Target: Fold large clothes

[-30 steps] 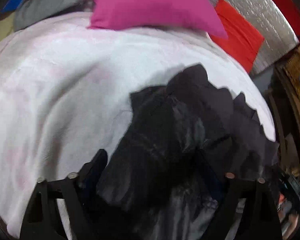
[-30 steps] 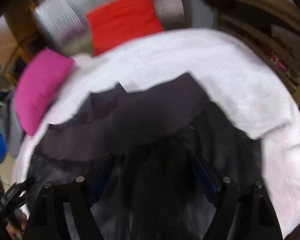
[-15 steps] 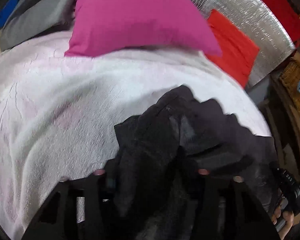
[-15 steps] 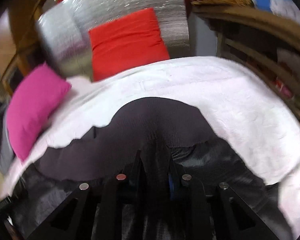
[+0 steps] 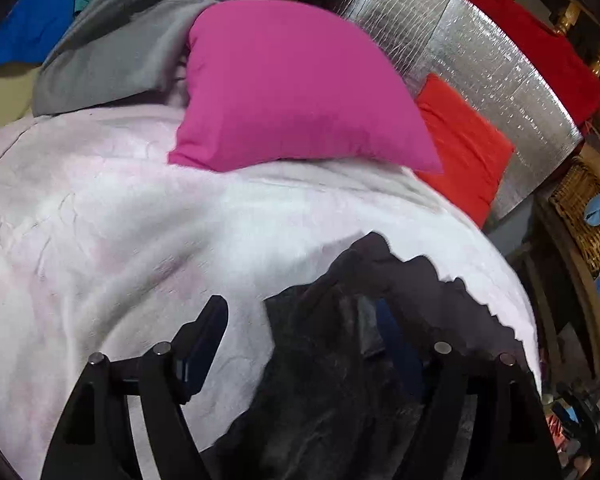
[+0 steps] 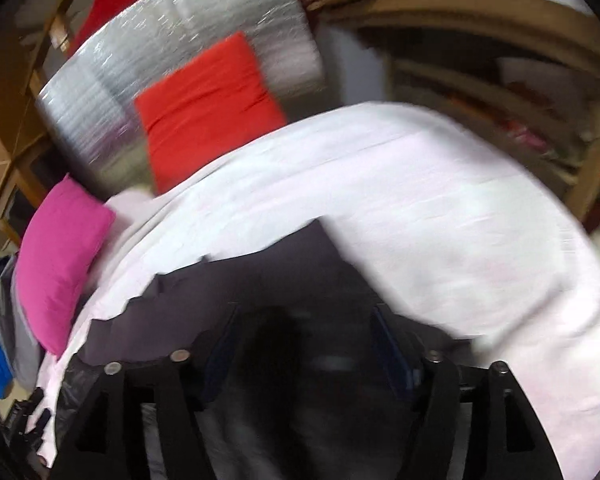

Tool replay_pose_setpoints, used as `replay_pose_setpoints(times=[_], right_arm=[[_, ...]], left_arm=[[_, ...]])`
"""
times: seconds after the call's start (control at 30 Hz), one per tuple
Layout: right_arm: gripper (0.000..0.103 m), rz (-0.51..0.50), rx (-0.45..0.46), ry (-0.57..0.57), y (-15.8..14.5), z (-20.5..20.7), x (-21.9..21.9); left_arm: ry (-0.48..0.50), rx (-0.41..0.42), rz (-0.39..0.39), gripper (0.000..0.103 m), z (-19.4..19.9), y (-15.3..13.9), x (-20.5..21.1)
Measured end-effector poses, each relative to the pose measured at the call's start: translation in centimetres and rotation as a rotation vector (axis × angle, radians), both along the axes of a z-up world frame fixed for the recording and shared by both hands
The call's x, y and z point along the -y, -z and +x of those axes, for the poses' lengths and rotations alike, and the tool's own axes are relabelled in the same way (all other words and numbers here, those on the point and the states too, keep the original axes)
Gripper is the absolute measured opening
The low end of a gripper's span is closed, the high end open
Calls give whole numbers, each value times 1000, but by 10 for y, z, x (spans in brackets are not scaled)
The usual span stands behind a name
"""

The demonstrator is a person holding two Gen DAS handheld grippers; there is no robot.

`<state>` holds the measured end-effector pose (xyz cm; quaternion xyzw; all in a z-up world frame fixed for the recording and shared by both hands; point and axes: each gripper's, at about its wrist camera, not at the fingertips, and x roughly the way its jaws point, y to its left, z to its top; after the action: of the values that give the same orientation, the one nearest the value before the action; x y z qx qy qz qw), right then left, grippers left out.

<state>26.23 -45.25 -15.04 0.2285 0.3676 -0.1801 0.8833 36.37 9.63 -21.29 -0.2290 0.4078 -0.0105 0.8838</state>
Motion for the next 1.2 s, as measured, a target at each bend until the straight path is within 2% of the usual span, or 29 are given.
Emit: replay_pose_setpoints(times=[0.13,0.2,0.23,0.27,0.33,0.37,0.47,0.53,0.6,0.67,0.73,0.8,0.83,0.87,0.93,1.03,1.13,1.2], right_arm=[[73,105,-58,28,17,-35,32],[73,128,-128,2,30,-43,34],[68,127,-152,-9,36,-45,32],[46,121,-187,-38,44,-43,26],[29,59,-206,-44,46,-41,17],[20,16,-189,-39,37,-44,11],[17,1,-91,-3,12,-62,6],[17,-35,-93,-1,14,-64,3],[18,-35,-230,-33,48,-48,1],[21,-44,-245,-32,54,-46,-2],[24,-82,-202,-19,36,-53,-9],[44,-56,-141,2,25,-61,-6],[64,-46,-124,20,23,-64,-5],[70,-22,-87,61,17,-71,-1],[70,19,-36,76,9,-78,2],[74,34,-47,107,10,-85,7],[74,155,-86,127,26,-101,19],[74,309,-90,105,44,-102,29]], left_arm=[[-4,-145,62,78,5,15,-6],[-7,-173,47,78,1,24,-11],[-3,-184,40,78,-3,27,-12],[5,-189,46,78,-4,29,-11],[17,-187,87,78,-8,29,-6],[20,-176,104,78,-10,28,-5],[25,-157,132,78,-14,24,-4],[32,-166,133,79,-14,27,-4],[35,-183,136,82,-15,31,-4],[39,-190,139,83,-15,32,-5],[31,-182,142,83,-20,26,-6],[27,-160,166,83,-26,20,-6],[21,-143,187,83,-30,15,-5],[15,-125,204,83,-36,10,-5],[13,-80,221,83,-49,-1,-4],[29,-48,203,85,-64,-10,-5],[45,-111,124,86,-63,-2,-14],[44,-167,29,86,-59,9,-27]])
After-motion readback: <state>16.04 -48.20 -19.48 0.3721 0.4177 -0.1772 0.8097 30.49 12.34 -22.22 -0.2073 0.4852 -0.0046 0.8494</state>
